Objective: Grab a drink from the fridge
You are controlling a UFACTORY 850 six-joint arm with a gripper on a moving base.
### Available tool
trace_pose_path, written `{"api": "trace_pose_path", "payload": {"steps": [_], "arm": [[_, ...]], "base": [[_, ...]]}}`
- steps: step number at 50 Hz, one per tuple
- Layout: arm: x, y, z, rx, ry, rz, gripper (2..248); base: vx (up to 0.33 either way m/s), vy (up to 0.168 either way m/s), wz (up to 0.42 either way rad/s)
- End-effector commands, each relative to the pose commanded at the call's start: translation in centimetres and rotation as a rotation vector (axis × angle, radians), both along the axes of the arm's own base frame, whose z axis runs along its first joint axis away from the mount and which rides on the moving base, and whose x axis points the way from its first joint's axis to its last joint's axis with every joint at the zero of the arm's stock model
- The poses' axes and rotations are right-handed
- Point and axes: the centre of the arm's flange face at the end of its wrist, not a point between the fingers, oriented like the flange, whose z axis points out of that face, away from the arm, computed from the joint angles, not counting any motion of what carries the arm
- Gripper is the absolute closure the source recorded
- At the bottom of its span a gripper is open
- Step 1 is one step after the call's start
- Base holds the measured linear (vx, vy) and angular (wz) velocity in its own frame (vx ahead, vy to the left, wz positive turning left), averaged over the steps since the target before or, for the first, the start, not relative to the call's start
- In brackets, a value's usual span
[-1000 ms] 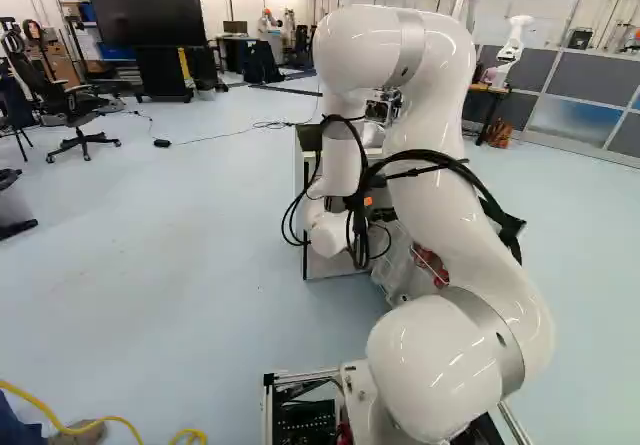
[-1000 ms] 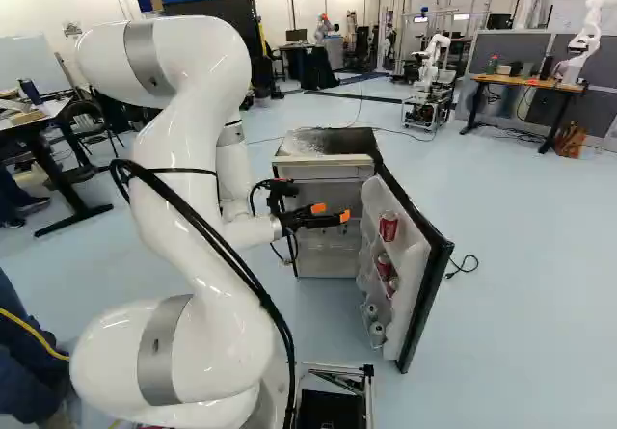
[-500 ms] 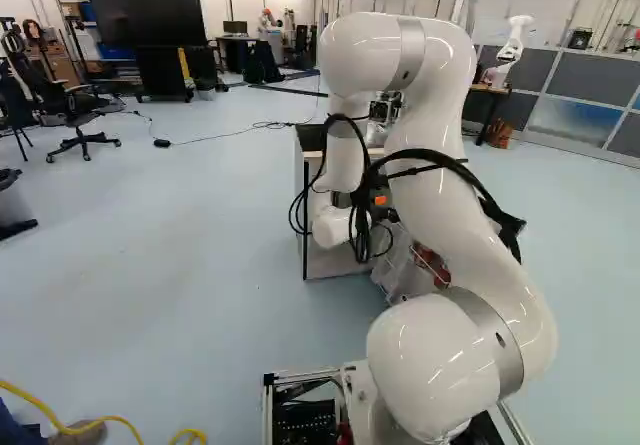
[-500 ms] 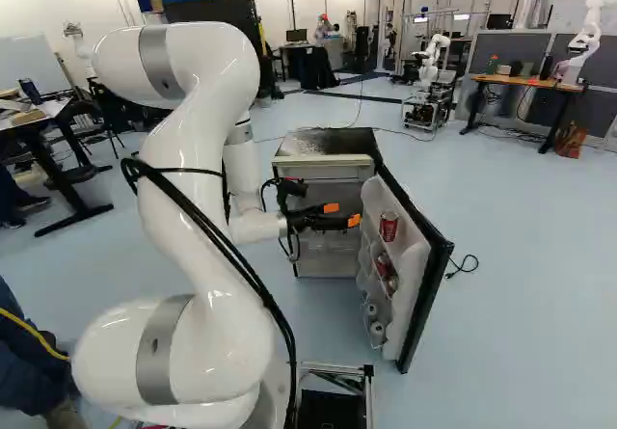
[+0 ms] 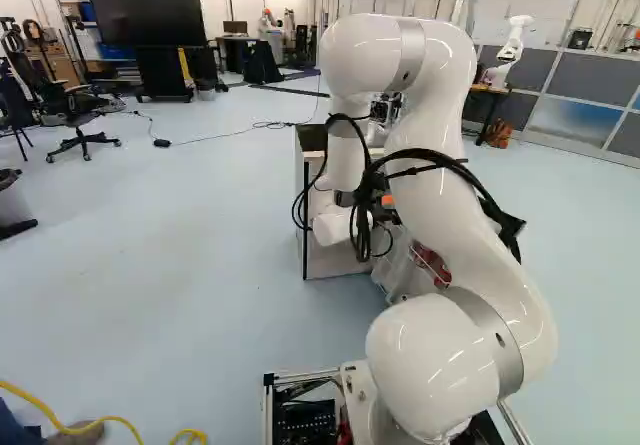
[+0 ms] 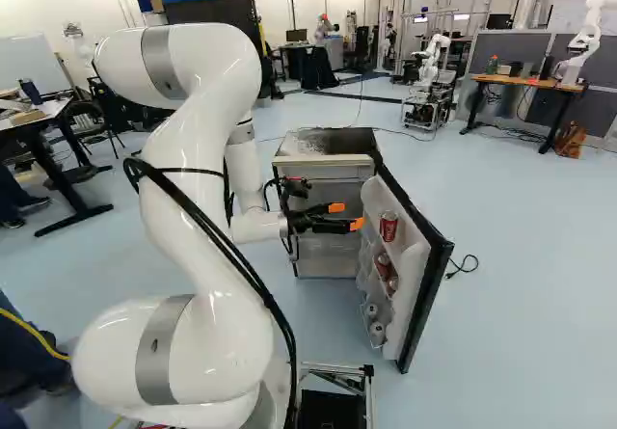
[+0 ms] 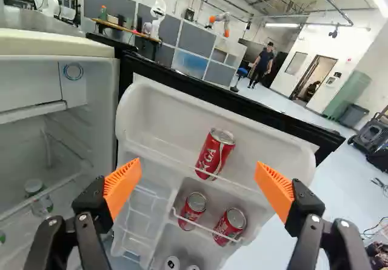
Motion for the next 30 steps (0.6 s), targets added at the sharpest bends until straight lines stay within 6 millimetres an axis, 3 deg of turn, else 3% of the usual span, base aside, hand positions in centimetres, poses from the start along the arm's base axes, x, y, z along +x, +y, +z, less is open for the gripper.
{"api": "trace_pose_path", "payload": {"steps": [30], "arm": [[0.00,0.00,0.00,0.103,-0.220,-0.035,3]], "base": [[0.000,0.000,0.000]]}}
